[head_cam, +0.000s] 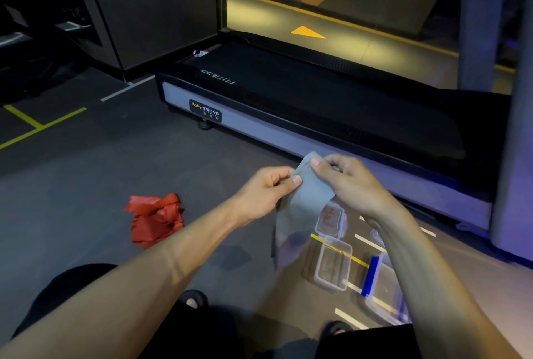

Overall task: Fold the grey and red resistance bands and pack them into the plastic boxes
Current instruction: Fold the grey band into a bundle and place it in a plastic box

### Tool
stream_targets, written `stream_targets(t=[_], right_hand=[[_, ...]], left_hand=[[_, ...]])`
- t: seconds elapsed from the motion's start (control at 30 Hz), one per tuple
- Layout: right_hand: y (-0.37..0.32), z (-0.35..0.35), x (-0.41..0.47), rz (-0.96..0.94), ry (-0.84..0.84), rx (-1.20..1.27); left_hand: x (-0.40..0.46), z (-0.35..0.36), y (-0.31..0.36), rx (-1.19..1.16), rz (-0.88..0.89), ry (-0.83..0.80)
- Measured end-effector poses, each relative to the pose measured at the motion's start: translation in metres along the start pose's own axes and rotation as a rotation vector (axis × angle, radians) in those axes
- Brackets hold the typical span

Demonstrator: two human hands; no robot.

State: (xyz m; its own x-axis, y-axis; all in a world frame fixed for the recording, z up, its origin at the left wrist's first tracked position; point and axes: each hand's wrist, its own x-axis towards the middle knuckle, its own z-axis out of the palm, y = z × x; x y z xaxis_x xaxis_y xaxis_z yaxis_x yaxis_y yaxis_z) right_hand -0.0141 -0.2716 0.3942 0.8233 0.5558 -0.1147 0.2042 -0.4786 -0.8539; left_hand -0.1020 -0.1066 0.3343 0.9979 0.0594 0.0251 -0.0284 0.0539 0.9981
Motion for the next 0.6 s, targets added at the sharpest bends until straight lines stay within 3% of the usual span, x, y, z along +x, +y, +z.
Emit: stream_targets(t=[0.33,0.6], right_hand=[[0.0021,-0.0055,0.0005,-0.015,-0.043,-0.057],[0.0028,-0.0069,-0.0041,-0.061,-0.133,0.038]], left_hand=[[0.0021,-0.0042,-0.002,0.032,-0.035,0.022],[0.0007,-0.0004,-0.0008,-0.093,-0.044,0.0]])
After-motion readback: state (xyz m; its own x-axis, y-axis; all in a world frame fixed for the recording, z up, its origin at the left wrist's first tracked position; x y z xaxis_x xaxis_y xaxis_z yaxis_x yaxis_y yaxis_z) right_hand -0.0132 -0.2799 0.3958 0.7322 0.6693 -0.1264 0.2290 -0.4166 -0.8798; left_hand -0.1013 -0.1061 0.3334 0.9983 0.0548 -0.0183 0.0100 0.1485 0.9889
